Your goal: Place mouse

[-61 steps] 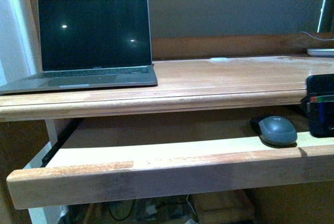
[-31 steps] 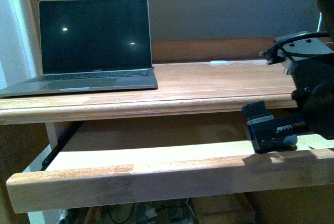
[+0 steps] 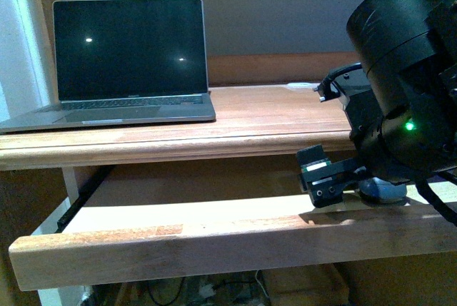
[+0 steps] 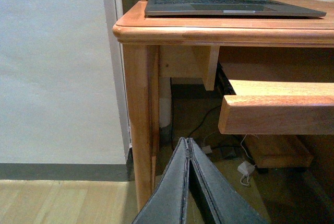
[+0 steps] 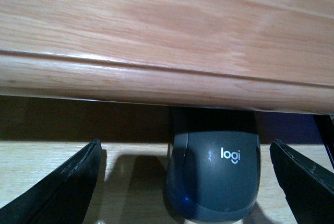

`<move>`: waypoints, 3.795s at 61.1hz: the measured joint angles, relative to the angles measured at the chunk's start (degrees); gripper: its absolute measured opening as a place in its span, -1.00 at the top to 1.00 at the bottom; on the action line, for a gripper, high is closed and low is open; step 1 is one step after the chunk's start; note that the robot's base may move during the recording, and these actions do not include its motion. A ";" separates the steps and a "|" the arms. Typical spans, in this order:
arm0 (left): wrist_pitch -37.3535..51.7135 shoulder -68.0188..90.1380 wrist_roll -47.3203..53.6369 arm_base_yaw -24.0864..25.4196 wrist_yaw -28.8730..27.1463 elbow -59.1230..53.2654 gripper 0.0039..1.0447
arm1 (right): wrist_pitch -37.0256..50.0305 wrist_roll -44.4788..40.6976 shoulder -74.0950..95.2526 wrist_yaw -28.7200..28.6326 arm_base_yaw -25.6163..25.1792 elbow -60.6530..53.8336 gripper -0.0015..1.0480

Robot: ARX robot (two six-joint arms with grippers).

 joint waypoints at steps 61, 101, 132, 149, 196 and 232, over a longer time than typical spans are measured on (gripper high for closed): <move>0.00 0.00 -0.15 0.00 0.00 0.00 -0.85 | -4.66 0.39 2.45 -3.21 -3.65 4.22 -0.08; 0.00 0.00 -0.15 0.00 0.00 0.00 -0.86 | -15.67 -15.52 -18.95 -15.61 -8.70 1.20 -0.07; 0.00 0.00 -0.15 0.00 0.00 0.00 -0.86 | -13.27 -5.55 4.24 -2.10 6.25 28.06 -0.07; 0.00 0.00 -0.15 0.00 0.00 0.00 -0.86 | -15.93 -3.15 18.27 2.38 6.80 42.12 -0.07; 0.00 0.00 -0.15 0.00 0.00 0.00 -0.86 | -1.29 1.22 18.19 -4.96 1.18 37.42 -0.86; 0.00 0.00 -0.15 0.00 0.00 0.00 -0.86 | 19.34 1.44 -27.67 -37.70 -13.22 -27.45 -0.86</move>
